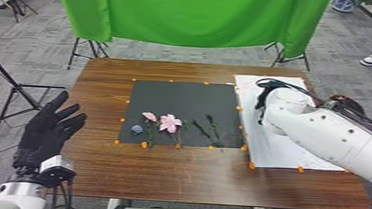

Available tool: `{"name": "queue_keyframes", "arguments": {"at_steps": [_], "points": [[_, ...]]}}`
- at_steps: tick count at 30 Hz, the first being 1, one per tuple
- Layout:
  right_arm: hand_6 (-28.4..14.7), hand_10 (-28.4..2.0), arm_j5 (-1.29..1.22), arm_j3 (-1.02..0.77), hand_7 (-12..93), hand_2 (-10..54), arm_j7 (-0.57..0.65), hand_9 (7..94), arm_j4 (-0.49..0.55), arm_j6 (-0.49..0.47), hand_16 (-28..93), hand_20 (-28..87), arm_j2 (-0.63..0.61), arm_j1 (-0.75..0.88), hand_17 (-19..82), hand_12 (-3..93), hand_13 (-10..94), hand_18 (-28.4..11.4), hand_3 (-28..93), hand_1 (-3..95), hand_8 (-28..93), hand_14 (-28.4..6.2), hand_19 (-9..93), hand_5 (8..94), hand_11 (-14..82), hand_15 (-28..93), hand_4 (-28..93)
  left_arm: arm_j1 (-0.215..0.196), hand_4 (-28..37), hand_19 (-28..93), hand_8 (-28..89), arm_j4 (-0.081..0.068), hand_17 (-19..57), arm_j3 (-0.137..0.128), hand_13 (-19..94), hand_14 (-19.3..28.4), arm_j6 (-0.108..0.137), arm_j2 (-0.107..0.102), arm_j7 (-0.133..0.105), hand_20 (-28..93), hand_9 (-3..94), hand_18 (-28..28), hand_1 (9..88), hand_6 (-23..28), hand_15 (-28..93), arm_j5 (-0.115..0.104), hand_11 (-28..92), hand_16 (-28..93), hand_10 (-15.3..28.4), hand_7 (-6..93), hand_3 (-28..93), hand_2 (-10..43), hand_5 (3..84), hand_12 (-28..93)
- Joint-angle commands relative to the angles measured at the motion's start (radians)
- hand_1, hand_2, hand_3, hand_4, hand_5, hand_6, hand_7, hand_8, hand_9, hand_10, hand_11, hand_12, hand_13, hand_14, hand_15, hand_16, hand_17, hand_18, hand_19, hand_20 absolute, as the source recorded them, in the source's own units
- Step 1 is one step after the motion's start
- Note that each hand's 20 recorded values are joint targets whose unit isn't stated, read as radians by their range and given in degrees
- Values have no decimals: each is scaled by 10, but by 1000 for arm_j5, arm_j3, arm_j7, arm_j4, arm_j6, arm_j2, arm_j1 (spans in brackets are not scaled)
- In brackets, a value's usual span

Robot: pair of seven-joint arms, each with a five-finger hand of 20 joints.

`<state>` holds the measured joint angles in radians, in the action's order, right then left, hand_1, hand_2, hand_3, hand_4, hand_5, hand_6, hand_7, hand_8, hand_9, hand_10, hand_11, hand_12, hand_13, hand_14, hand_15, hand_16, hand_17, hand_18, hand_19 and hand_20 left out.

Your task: Arrange flowers

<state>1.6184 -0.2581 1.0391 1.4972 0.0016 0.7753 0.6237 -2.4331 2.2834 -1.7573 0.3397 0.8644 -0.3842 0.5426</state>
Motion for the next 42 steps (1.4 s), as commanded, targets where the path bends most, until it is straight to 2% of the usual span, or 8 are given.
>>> {"name": "queue_keyframes", "arguments": {"at_steps": [1,15,19,21,28,30,39,42], "points": [[40,-68,80,63,151,-39,-20,810,14,94,149,-162,-13,-9,553,202,807,-101,633,559,-12,-50,932,776,91,496,-282,0,-214,526,-70,-1,-87,4,196,277,-14,15,13,-2,276,284,288,79,561,9,237,-124,189,67,614,77,322,112],[24,-68,155,86,168,-53,-48,864,95,202,170,-26,-56,-75,553,249,828,-95,670,566,37,-30,932,807,88,526,-283,-36,-217,527,-70,14,-87,-20,196,278,-2,22,6,-2,276,284,284,80,561,4,237,-124,189,67,614,79,322,111],[23,-70,161,60,169,-54,-92,867,152,202,171,-10,-56,-82,552,249,828,-97,679,562,43,-30,932,808,93,530,-283,-62,-216,527,-70,20,-87,-28,196,278,18,-13,-31,-2,276,284,283,79,561,-29,236,-124,190,67,614,79,322,110],[23,-71,169,50,169,-54,-125,867,189,196,171,-3,-50,-78,550,249,828,-99,682,561,44,-30,932,808,95,531,-283,-70,-217,527,-70,25,-87,-34,196,278,22,-4,-26,-2,276,284,284,79,561,-26,235,-124,190,67,614,79,322,110],[25,-69,152,34,167,-47,-258,861,300,127,171,30,12,-51,538,243,821,-106,689,554,42,-37,932,804,101,537,-283,-101,-216,527,-70,31,-87,-45,196,278,41,-52,-77,-2,277,284,284,79,561,-63,236,-124,189,67,615,79,322,111],[25,-71,157,30,166,-47,-277,862,306,99,171,35,49,-35,535,243,820,-109,690,553,41,-38,932,804,103,537,-283,-89,-216,527,-70,29,-87,-46,196,278,33,-39,-55,-2,277,284,284,80,561,-47,236,-124,190,66,615,79,322,111],[25,-75,159,92,164,-48,-272,869,246,68,169,57,193,-12,526,242,820,-119,692,550,37,-39,932,804,115,537,-283,-66,-216,527,-70,23,-87,-40,196,278,26,-39,-38,-2,276,284,285,80,561,-36,235,-124,190,66,615,78,322,111],[26,-75,156,107,164,-48,-265,870,240,59,169,60,213,-8,525,240,820,-120,692,550,37,-40,932,804,116,537,-283,-53,-216,527,-70,19,-87,-43,196,278,10,-22,-11,-2,276,284,285,80,561,-14,235,-124,189,67,615,78,323,111]]}}
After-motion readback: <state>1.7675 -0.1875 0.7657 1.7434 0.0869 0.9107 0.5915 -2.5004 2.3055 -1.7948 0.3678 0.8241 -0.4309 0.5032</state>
